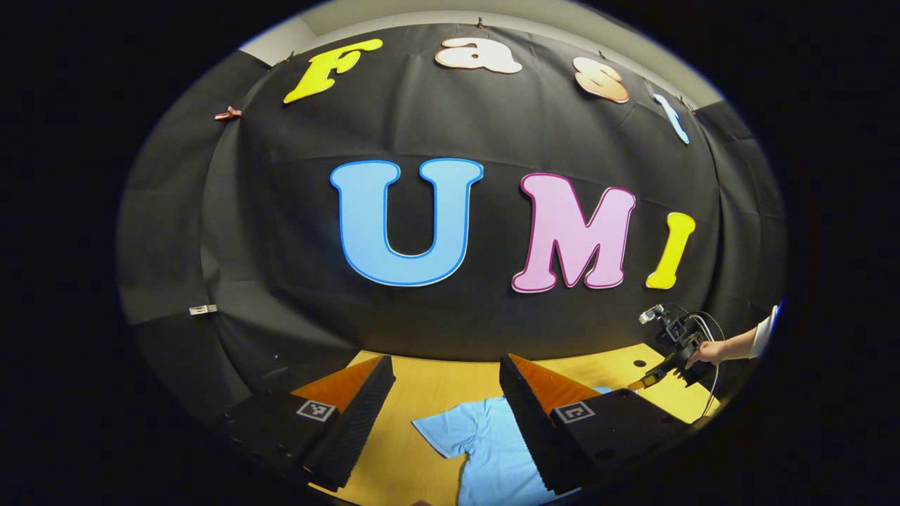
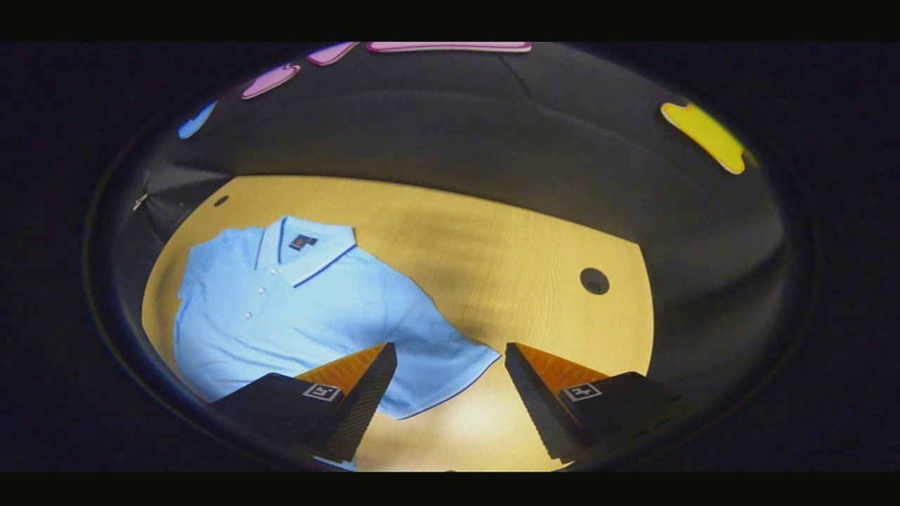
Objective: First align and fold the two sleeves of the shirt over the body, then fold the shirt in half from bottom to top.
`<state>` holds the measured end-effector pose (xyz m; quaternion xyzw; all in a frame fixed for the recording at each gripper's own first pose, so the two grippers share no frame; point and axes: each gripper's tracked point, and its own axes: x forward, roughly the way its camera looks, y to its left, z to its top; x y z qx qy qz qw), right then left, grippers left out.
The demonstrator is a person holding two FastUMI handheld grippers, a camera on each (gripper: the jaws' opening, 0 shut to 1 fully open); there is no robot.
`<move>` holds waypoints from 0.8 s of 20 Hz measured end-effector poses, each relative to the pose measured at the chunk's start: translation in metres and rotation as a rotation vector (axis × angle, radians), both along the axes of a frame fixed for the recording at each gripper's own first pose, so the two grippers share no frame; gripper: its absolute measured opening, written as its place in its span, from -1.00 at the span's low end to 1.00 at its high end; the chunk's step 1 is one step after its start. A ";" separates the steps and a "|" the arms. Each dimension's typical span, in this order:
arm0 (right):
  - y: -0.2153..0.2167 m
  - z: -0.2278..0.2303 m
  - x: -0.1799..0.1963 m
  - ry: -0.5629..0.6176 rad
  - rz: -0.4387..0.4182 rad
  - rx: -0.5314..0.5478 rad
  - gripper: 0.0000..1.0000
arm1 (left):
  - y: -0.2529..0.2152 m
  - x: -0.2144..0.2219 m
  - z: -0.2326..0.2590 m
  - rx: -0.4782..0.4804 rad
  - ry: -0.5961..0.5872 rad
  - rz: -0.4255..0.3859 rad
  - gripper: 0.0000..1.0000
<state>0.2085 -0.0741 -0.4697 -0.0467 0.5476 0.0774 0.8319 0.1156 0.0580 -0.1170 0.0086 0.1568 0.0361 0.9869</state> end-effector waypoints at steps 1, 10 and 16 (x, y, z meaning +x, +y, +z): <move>0.000 -0.011 -0.001 0.026 -0.009 0.001 0.94 | 0.001 0.001 -0.001 0.003 0.004 0.004 0.94; -0.005 -0.067 -0.021 0.247 -0.132 0.060 1.00 | 0.000 0.006 -0.014 -0.002 0.049 0.013 0.94; 0.004 -0.059 -0.018 0.253 -0.211 0.089 -0.61 | -0.006 0.005 -0.022 -0.010 0.066 -0.003 0.94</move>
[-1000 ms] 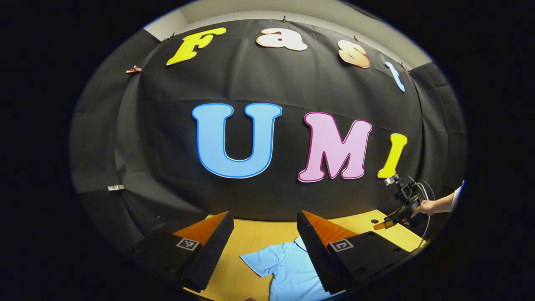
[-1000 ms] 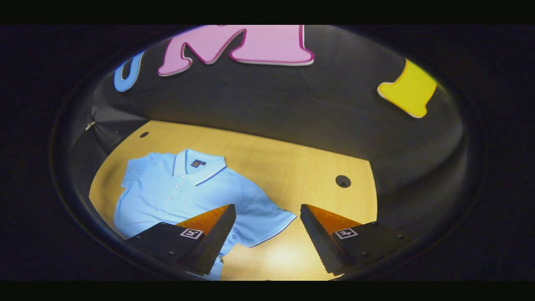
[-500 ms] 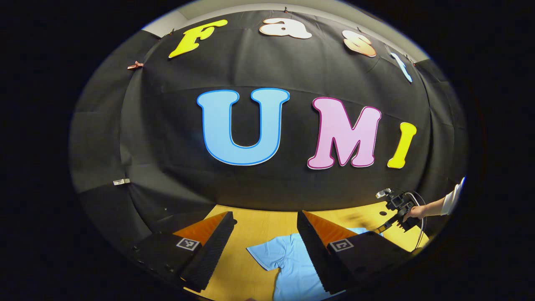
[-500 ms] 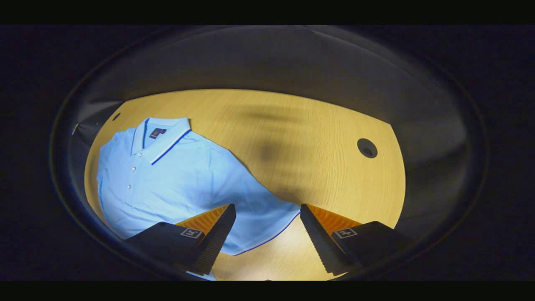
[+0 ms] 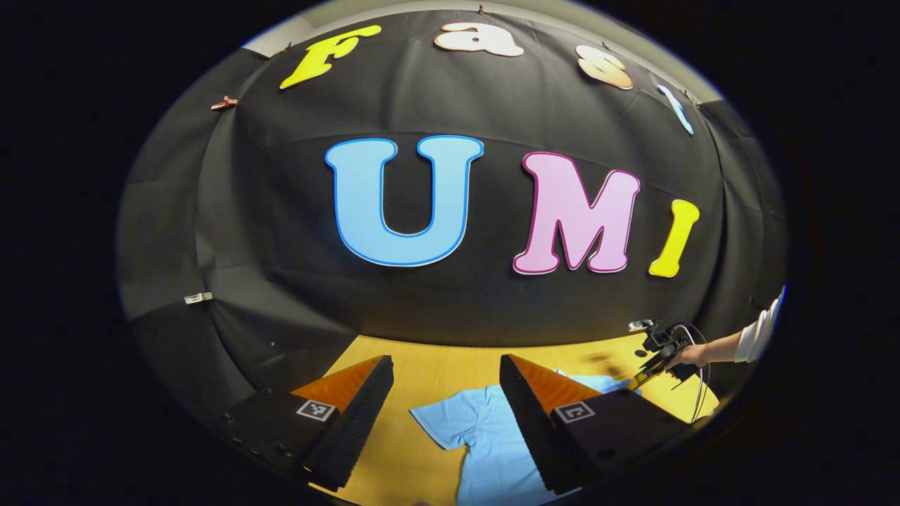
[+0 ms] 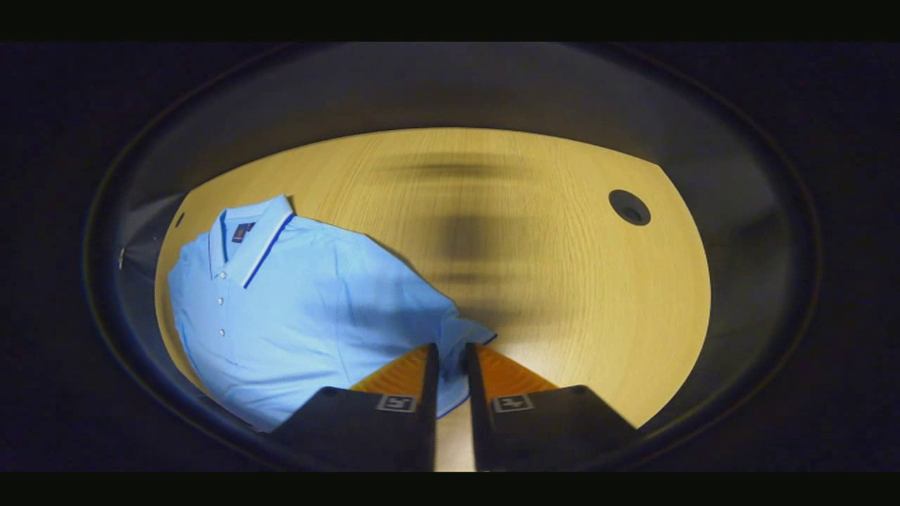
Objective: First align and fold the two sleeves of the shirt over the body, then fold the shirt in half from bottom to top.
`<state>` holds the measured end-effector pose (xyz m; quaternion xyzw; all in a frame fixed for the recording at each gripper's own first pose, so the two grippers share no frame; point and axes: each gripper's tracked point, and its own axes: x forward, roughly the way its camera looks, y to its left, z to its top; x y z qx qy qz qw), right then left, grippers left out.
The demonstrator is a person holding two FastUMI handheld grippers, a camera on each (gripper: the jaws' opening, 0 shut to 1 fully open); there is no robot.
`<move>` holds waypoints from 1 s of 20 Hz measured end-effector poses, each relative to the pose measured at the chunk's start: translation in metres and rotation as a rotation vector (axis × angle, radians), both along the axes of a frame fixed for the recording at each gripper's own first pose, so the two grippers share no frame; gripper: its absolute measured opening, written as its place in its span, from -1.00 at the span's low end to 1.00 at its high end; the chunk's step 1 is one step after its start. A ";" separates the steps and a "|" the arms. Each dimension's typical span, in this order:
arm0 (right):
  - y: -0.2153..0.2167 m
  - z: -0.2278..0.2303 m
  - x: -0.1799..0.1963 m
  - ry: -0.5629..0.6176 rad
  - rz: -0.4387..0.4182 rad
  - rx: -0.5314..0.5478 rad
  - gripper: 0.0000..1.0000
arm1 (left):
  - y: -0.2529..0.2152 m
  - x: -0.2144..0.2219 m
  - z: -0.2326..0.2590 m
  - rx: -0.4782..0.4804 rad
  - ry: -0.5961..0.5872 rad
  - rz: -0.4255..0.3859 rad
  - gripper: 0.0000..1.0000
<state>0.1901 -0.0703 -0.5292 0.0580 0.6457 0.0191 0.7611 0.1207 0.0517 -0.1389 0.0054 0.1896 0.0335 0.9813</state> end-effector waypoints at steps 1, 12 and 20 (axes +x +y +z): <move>0.005 -0.002 -0.002 0.002 0.000 0.000 -0.82 | 0.001 -0.001 0.001 0.003 0.000 0.000 0.94; 0.097 0.070 0.013 -0.126 0.130 0.133 -0.92 | 0.014 -0.007 -0.020 -0.058 0.031 0.019 0.94; 0.140 0.030 0.003 -0.068 0.103 0.190 -0.81 | 0.028 -0.012 -0.042 -0.098 0.073 0.074 0.94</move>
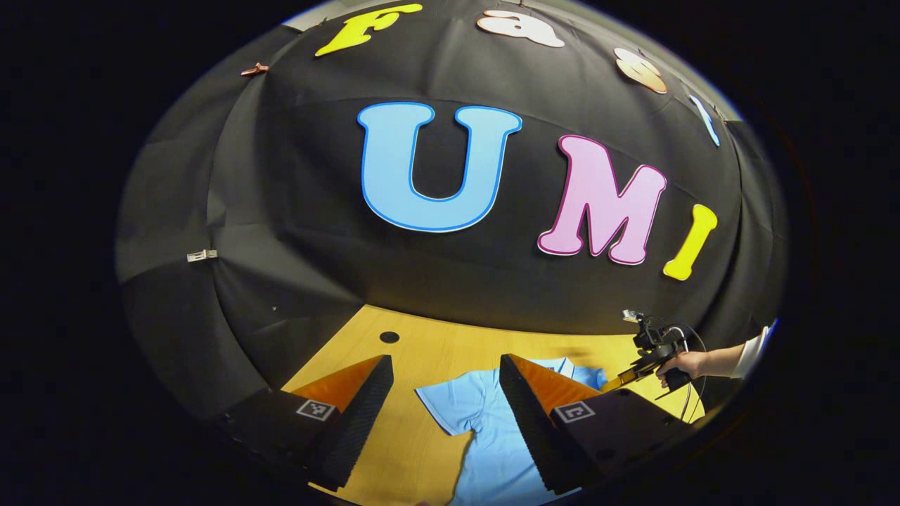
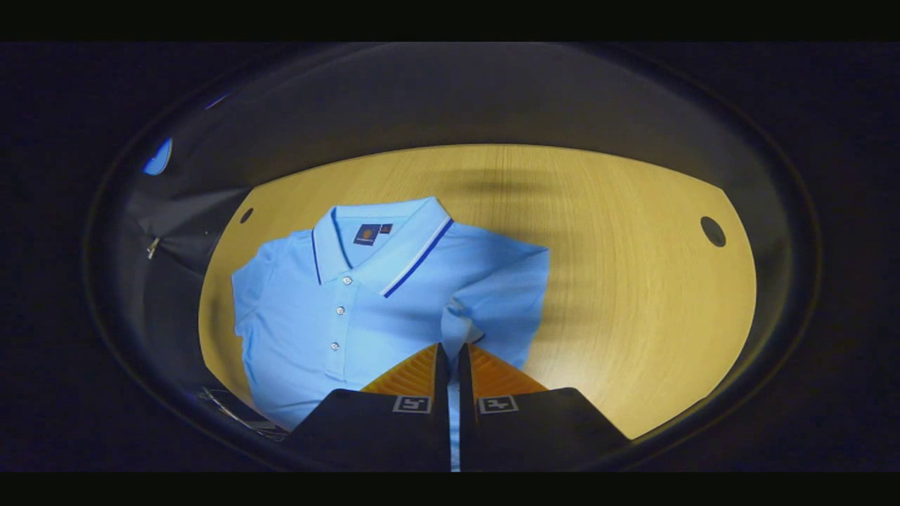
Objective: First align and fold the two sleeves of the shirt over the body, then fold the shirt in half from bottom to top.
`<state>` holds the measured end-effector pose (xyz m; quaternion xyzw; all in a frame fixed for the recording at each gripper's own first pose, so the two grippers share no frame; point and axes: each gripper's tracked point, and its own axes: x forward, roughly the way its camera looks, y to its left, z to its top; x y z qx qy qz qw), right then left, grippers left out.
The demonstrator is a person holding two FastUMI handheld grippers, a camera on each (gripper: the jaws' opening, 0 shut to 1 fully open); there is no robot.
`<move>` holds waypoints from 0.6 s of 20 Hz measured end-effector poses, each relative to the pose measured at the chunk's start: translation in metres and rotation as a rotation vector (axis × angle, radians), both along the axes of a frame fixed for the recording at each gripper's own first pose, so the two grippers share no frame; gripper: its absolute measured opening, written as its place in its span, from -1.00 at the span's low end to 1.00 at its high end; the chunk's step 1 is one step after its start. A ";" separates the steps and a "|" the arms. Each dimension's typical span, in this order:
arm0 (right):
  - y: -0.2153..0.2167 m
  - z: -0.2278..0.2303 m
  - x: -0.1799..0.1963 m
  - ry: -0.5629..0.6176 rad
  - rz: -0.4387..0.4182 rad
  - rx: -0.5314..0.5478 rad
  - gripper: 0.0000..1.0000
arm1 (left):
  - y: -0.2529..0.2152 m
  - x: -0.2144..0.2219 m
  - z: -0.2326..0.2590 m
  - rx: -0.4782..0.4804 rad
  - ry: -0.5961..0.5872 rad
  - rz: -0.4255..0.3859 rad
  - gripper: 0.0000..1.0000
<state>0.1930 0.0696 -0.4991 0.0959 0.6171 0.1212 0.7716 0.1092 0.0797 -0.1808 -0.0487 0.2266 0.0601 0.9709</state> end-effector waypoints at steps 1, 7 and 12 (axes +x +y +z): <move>0.005 -0.001 -0.002 0.007 0.012 0.009 -0.78 | 0.001 0.000 -0.001 0.005 0.002 -0.001 0.94; 0.020 0.021 0.005 -0.079 0.055 0.037 0.16 | -0.003 0.007 -0.014 -0.017 0.026 -0.010 0.94; 0.015 0.070 0.003 -0.213 0.087 0.053 0.77 | -0.011 0.038 -0.044 -0.091 0.075 -0.033 0.94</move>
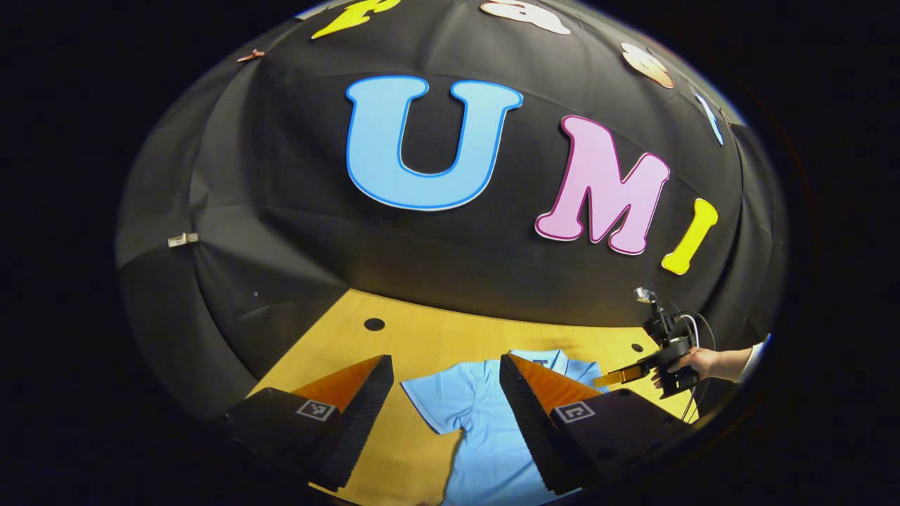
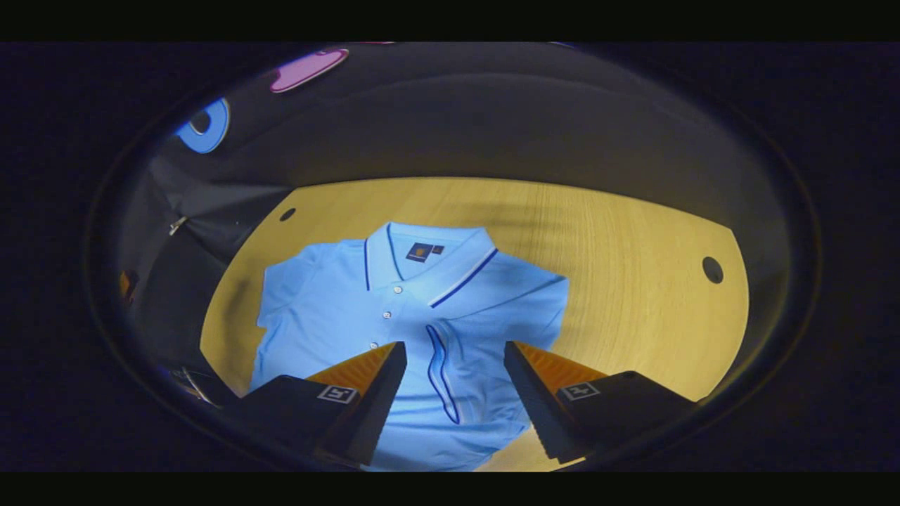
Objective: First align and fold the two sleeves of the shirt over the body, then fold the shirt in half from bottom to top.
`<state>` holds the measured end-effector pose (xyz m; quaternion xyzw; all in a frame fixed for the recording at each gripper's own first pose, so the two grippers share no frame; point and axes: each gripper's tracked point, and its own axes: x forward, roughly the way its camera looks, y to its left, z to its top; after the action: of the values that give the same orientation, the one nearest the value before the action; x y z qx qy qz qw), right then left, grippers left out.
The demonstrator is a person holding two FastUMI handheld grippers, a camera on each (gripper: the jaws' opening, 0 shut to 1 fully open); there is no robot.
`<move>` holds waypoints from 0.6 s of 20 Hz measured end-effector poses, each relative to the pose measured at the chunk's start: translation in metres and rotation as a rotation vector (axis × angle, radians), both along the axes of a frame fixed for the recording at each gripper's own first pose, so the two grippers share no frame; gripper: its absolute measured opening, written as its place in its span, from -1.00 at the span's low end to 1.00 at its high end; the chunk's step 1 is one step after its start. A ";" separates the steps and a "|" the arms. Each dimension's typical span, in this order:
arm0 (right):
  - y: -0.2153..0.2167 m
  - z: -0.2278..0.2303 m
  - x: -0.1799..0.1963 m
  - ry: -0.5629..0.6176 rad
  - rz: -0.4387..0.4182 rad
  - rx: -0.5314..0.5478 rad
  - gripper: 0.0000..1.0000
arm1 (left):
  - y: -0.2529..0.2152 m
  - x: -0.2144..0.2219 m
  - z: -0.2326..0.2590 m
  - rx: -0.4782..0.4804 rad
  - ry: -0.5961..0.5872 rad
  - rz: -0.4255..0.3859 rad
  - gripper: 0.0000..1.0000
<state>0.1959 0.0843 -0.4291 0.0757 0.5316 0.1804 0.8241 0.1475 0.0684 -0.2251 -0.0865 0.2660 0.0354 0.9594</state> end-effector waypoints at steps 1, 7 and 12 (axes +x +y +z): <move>-0.003 0.009 -0.004 -0.018 -0.008 0.010 0.77 | -0.002 0.005 -0.008 -0.025 0.011 0.002 0.94; -0.044 0.048 -0.043 -0.077 -0.056 0.013 0.77 | 0.001 0.037 -0.063 -0.075 0.113 0.006 0.94; -0.087 0.067 -0.087 -0.099 -0.164 0.006 0.76 | 0.013 0.056 -0.122 -0.068 0.254 0.013 0.94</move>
<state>0.1089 -0.0023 -0.3626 0.1123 0.4815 0.1174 0.8612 0.2036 0.0814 -0.3476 -0.1153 0.3857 0.0431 0.9144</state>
